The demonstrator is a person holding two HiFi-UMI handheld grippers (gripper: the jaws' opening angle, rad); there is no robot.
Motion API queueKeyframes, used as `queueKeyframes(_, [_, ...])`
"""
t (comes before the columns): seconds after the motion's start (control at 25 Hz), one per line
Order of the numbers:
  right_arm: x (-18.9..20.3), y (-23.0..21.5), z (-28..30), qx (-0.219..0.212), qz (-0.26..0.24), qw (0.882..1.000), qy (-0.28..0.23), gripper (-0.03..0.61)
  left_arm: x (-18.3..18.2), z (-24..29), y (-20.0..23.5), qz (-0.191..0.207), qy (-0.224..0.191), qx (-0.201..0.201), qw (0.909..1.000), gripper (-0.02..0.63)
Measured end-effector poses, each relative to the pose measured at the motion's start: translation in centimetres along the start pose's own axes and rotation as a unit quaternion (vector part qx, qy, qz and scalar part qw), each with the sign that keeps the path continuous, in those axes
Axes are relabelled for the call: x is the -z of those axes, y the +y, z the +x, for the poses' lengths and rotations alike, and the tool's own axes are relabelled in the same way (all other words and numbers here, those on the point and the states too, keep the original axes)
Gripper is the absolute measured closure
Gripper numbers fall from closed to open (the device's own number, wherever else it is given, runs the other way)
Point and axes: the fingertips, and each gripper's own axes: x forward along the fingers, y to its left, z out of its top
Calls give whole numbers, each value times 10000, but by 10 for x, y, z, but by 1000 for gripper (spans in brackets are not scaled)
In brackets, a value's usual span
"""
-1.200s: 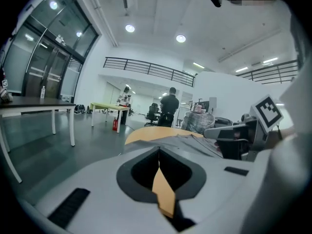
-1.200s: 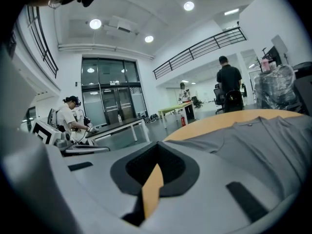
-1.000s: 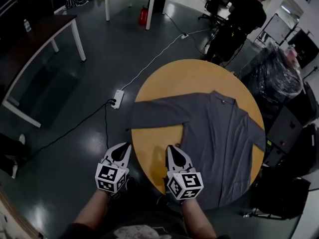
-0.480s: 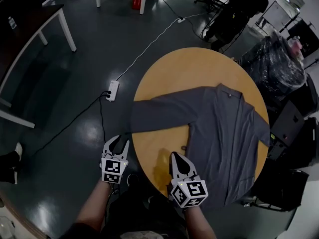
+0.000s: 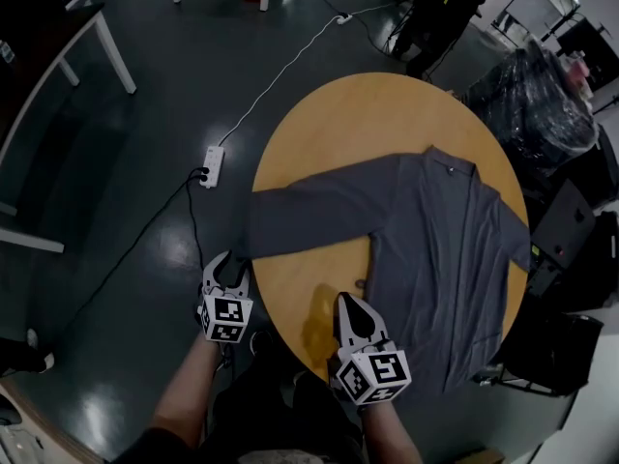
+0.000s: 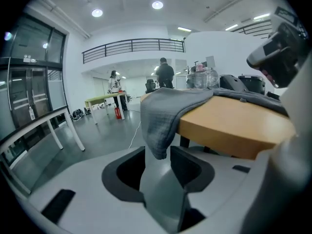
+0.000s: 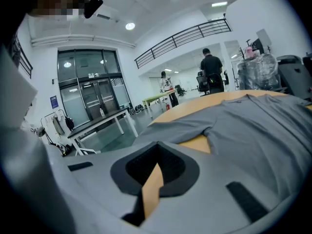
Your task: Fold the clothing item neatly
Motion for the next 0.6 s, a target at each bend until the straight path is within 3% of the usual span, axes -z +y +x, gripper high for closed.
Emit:
queueKeyframes(0.2, [-1,6,5,-63,6,10000,2,589,4,5,5,-51,131,-118,9998,463])
queueKeyframes(0.32, [-6,10,4,-96,-8,9999,-56,589,3,-2,15,-148,130,-237,9995,565])
queueKeyframes(0.6, [-22,5,-12,-96,16,9997,-244,589,-41,-33,30,-302,-298,-526,9977,575])
